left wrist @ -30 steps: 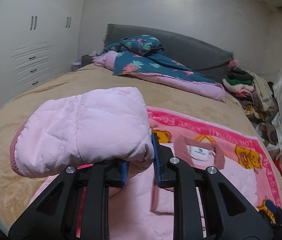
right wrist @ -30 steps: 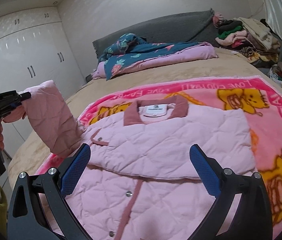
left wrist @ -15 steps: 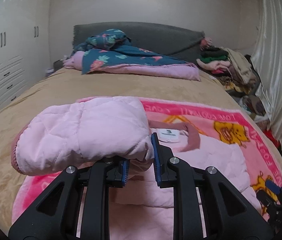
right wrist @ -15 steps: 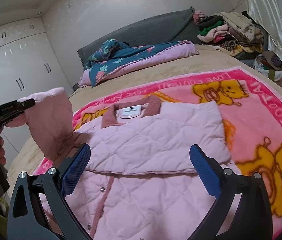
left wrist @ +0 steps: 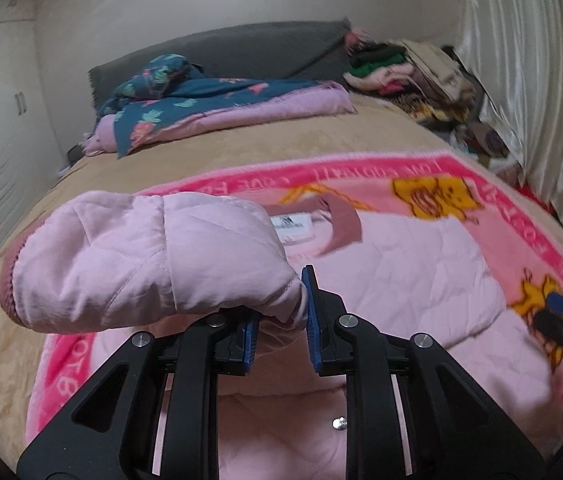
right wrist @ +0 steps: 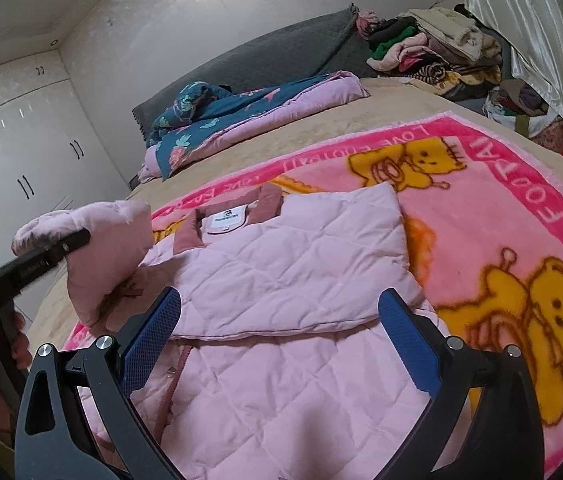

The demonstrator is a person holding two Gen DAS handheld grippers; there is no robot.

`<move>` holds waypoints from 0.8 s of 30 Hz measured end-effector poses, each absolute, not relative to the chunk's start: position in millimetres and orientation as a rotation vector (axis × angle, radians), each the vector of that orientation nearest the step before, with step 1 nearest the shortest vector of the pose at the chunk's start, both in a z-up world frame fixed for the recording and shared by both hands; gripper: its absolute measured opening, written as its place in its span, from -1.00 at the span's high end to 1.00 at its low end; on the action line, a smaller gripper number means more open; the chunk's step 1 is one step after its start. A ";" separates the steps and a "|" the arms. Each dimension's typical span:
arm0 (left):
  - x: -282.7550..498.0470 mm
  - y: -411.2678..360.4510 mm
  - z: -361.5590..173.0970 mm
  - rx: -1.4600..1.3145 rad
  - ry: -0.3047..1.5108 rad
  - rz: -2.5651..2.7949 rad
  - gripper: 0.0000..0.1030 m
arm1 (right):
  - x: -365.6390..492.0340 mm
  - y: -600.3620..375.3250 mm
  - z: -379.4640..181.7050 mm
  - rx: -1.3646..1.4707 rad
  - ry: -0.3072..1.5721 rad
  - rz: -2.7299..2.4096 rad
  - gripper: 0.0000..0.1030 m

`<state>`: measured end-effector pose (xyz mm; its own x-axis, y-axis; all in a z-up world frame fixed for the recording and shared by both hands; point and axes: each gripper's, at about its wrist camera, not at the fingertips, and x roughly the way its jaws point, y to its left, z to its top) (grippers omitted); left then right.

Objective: Fold large clothes
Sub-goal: 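Lift the sleeve with the left tool and fold it across the jacket body, then lower the sleeve onto the folded side and open the left tool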

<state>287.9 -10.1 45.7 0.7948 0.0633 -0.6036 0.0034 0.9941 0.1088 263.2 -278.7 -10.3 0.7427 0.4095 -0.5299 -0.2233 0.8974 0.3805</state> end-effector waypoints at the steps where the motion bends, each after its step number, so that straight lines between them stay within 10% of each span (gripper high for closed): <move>1: 289.6 -15.1 39.1 0.121 0.665 0.021 0.75 | 264.1 -280.2 -12.1 0.307 0.651 0.348 -0.91; 24: 301.2 -70.7 -34.1 0.227 0.794 -0.169 0.55 | 275.9 -322.1 -32.3 0.353 0.690 0.213 -0.91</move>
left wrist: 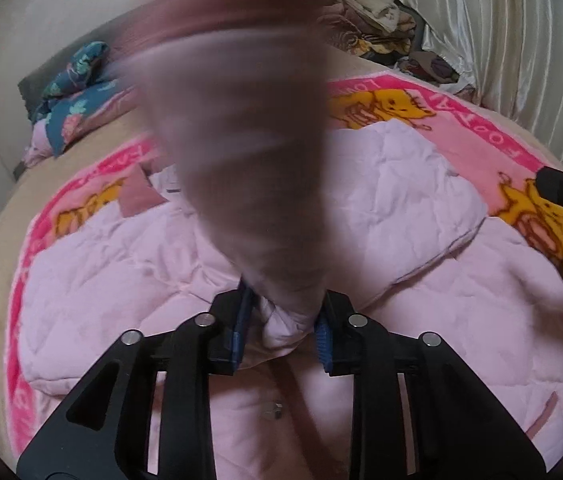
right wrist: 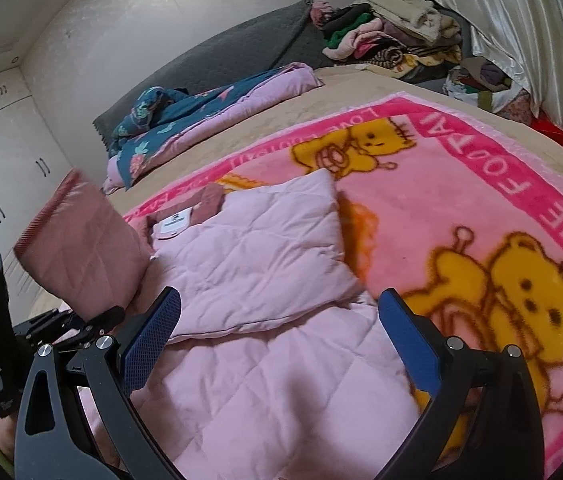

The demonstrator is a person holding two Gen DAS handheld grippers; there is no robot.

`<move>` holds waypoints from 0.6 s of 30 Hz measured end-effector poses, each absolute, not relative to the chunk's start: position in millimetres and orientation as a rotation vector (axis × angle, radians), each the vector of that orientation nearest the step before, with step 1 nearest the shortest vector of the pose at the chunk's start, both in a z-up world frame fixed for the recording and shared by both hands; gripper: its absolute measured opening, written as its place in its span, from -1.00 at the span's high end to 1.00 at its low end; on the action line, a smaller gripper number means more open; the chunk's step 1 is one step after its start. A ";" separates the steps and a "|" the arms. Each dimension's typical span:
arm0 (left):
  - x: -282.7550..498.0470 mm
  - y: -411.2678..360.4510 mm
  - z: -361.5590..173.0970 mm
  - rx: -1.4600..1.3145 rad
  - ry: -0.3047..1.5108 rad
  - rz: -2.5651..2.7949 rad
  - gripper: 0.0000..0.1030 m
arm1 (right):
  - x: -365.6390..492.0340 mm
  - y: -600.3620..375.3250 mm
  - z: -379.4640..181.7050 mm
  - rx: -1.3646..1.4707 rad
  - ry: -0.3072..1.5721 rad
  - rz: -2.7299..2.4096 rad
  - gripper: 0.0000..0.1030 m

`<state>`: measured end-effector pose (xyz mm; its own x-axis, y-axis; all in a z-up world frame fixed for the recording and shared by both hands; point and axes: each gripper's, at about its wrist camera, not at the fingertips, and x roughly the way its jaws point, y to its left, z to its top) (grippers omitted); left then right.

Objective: Fold large clothes
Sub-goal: 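Lower the sleeve onto the folded side and open the left tool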

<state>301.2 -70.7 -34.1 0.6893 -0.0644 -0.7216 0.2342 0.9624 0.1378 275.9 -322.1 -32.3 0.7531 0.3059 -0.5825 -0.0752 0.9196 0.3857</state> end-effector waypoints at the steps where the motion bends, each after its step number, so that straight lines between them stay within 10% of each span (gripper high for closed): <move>1: 300.5 -72.7 -35.2 0.222 0.795 -0.178 0.50 | 276.4 -324.6 -32.4 0.354 0.689 0.201 -0.91; 9: 283.5 -87.1 -40.1 0.241 0.826 -0.275 -0.43 | 281.3 -328.1 -31.6 0.359 0.693 0.191 -0.91; 18: 285.2 -17.8 -11.1 0.056 0.804 -0.172 -0.77 | 294.6 -268.0 -31.7 0.301 0.762 0.342 -0.91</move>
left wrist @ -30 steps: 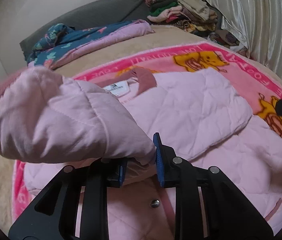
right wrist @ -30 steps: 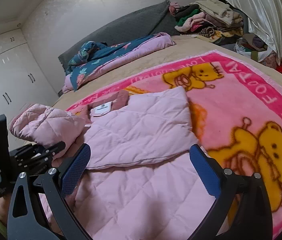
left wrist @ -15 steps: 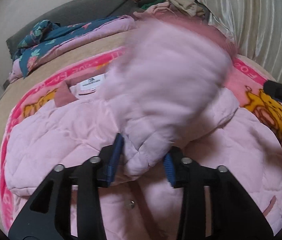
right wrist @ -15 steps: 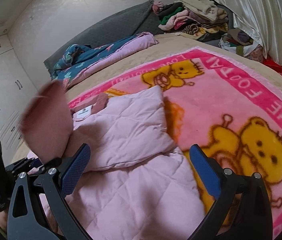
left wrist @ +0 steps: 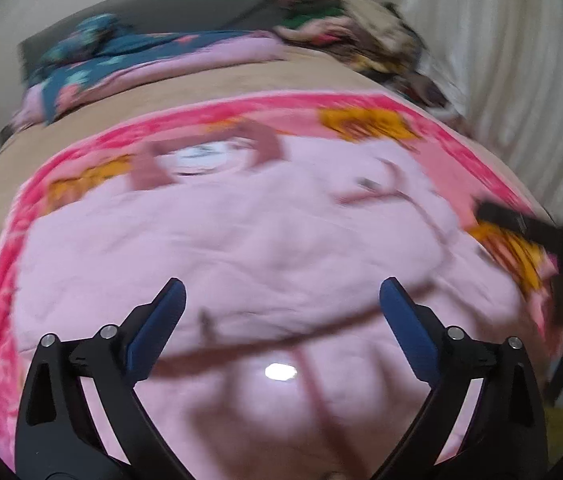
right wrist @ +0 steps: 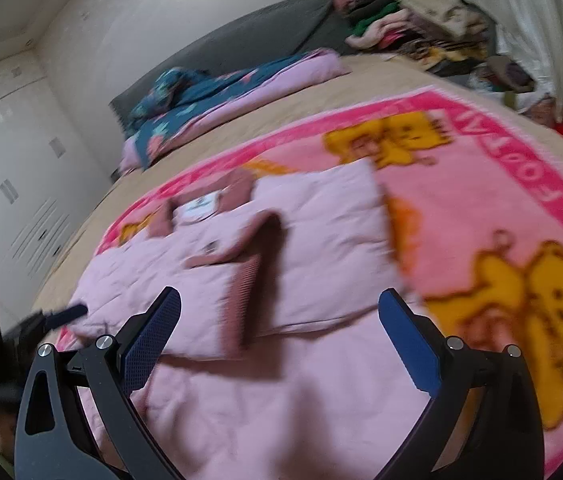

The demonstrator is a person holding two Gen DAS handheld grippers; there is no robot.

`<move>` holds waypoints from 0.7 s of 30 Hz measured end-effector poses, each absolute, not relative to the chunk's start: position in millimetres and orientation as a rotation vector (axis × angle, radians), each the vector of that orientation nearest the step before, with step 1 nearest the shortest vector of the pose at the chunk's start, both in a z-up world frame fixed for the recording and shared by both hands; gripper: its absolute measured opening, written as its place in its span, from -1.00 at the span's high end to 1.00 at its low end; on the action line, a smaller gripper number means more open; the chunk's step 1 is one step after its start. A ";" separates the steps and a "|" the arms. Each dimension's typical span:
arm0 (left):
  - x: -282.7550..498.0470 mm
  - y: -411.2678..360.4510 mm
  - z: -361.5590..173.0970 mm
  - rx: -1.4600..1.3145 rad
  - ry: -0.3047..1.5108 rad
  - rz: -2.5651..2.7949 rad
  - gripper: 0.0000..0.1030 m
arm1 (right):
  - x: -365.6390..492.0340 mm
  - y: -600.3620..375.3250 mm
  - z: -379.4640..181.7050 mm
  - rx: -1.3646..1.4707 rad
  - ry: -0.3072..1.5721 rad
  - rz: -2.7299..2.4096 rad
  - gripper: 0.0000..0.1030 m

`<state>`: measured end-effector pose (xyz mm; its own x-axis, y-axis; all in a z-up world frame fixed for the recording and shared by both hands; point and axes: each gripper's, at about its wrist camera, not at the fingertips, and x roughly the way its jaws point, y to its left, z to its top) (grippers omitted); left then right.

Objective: Fold large clothes
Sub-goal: 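Lower the sleeve onto the folded side and open the left tool, then smooth the folded jacket with the right tool near the pocket trim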

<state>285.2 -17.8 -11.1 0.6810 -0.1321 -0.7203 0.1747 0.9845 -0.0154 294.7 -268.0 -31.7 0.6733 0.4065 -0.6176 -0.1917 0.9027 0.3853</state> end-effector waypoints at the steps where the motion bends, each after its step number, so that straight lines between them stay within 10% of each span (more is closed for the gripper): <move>1: 289.9 -4.9 -8.5 0.039 0.803 -0.123 -0.78 | 296.7 -260.3 -32.8 0.291 0.771 0.353 -0.91; 6: 308.7 54.6 -2.6 -0.103 0.810 0.021 -0.80 | 316.9 -217.6 -51.6 0.267 0.832 0.400 -0.91; 8: 310.4 73.3 -3.3 -0.138 0.797 0.060 -0.80 | 325.0 -208.1 -63.0 0.285 0.880 0.419 -0.33; 9: 310.3 84.1 -4.6 -0.165 0.791 0.073 -0.80 | 325.2 -203.3 -64.1 0.279 0.882 0.443 0.46; 10: 309.5 92.4 -6.1 -0.191 0.781 0.077 -0.80 | 320.6 -200.8 -58.9 0.274 0.850 0.475 0.54; 17: 309.5 116.8 -19.2 -0.226 0.762 0.064 -0.80 | 301.0 -206.4 -45.8 0.119 0.752 0.391 0.57; 21: 312.5 118.2 -23.8 -0.219 0.776 0.038 -0.80 | 307.6 -214.0 -62.9 0.154 0.808 0.332 0.19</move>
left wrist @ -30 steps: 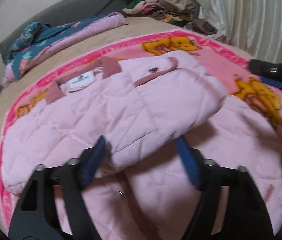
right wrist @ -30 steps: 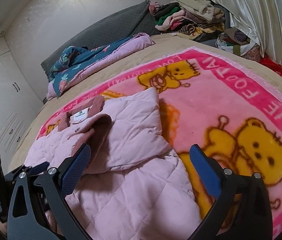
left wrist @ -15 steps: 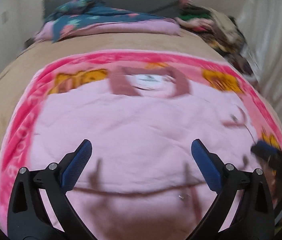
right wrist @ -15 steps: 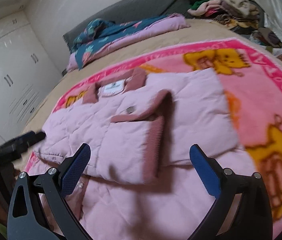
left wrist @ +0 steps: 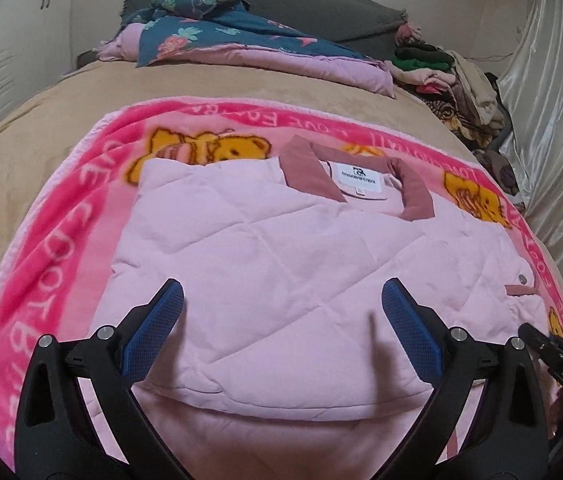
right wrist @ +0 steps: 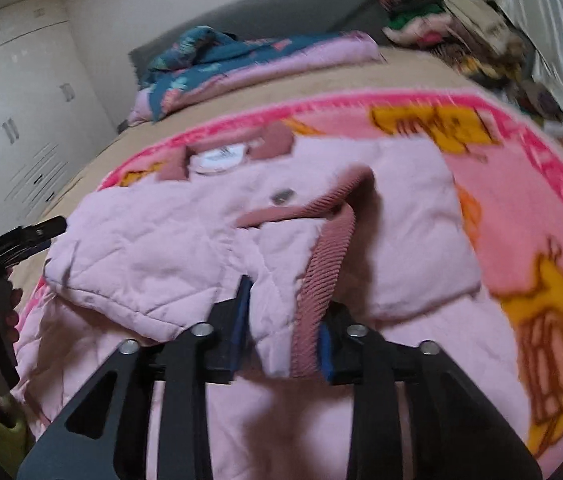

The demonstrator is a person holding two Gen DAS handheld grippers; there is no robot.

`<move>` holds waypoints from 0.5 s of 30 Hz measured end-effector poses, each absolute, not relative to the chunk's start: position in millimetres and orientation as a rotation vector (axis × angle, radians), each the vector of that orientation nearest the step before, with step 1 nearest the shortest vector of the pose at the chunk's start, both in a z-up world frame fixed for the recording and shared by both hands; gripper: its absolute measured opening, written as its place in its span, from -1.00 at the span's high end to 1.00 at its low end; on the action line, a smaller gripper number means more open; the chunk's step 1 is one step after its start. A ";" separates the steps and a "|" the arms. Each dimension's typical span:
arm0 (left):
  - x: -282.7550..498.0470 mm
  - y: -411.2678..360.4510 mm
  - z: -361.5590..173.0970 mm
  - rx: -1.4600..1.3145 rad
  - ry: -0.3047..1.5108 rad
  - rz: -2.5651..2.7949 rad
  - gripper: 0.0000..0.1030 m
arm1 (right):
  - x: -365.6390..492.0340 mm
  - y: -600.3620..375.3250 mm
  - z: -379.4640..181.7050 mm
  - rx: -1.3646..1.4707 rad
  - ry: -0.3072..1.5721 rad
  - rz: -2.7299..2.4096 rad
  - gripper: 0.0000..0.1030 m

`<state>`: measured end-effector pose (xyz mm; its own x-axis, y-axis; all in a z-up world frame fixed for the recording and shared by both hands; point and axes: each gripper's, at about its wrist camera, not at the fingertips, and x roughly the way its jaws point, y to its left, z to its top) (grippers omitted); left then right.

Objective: Fold large clothes
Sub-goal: 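Smooth the folded jacket with the right tool near the pocket trim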

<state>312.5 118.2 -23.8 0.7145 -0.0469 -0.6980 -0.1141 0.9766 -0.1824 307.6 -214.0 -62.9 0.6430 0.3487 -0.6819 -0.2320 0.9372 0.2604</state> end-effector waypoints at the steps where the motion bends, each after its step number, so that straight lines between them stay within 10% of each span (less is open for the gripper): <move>1: 312.9 118.4 -25.1 -0.224 0.780 0.030 -0.80 | 304.6 -215.1 -62.6 0.143 0.803 0.316 0.00; 15: 318.7 99.6 -58.7 -0.145 0.888 0.008 -0.81 | 299.2 -176.8 -24.9 0.001 0.700 0.372 -0.52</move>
<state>318.7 99.6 -58.7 0.6319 -0.0533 -0.7732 -0.0669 0.9902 -0.1230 299.2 -176.8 -24.9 0.7023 0.3343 -0.6285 -0.3335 0.9345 0.1244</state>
